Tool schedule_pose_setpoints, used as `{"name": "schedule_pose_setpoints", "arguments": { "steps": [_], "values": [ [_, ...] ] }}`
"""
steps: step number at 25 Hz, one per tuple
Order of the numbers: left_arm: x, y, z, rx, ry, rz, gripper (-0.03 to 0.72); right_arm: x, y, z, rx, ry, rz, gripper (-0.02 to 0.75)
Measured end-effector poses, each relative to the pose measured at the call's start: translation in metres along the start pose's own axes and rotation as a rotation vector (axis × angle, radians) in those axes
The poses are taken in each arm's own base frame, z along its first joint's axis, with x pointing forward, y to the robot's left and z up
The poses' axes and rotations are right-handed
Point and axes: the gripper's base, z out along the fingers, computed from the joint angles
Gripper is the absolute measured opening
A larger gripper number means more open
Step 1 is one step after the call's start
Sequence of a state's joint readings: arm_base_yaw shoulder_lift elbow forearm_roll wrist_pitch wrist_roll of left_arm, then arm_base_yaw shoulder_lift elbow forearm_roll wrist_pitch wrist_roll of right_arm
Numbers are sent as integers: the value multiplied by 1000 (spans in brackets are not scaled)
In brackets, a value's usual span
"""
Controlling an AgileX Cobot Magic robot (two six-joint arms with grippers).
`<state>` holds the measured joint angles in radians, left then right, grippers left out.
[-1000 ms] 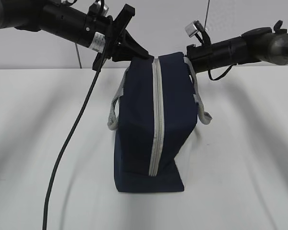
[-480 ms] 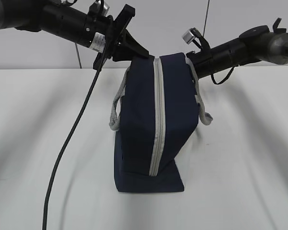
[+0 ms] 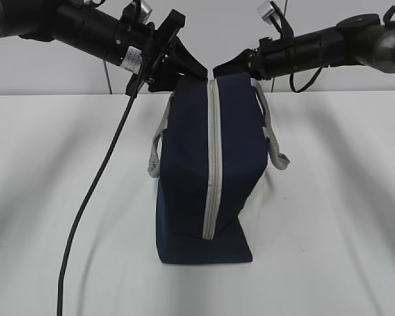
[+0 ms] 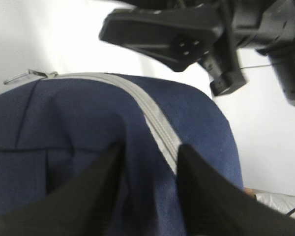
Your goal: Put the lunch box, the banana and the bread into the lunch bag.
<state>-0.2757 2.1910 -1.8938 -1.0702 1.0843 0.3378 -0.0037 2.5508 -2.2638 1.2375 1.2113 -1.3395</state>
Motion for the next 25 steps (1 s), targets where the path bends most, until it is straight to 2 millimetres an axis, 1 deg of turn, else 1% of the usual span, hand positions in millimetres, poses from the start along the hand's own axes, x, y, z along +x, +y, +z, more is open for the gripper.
{"name": "schedule_pose_setpoints", "arguments": {
  "steps": [2, 3, 5, 7, 11, 14, 16, 20, 22, 25],
  "values": [
    [1, 0, 0, 3, 15, 18, 338, -11, 1, -3, 6, -23, 7, 409],
    [2, -1, 0, 6, 23, 29, 385, -15, 2, -5, 10, -30, 15, 433],
    [4, 0, -1, 10, 42, 51, 448, -25, 3, -9, 18, -48, 38, 454],
    [5, 0, -1, 17, 59, 72, 488, -33, 4, -13, 25, -64, 61, 463],
    [7, -4, -6, -12, 79, 113, 523, -47, 7, -25, 39, -88, 152, 469],
    [9, -10, -19, -111, 92, 197, 550, -60, 12, -40, 59, -98, 257, 469],
    [10, -16, -30, -182, 95, 246, 558, -70, 19, -49, 89, -77, 281, 467],
    [12, -28, -53, -323, 86, 296, 561, -78, 27, -63, 213, 42, 356, 459],
    [13, -32, -64, -395, 78, 295, 561, -78, 30, -67, 293, 108, 410, 459],
    [16, -38, -79, -492, 64, 271, 561, -85, 39, -73, 386, 158, 483, 459]
  ]
}}
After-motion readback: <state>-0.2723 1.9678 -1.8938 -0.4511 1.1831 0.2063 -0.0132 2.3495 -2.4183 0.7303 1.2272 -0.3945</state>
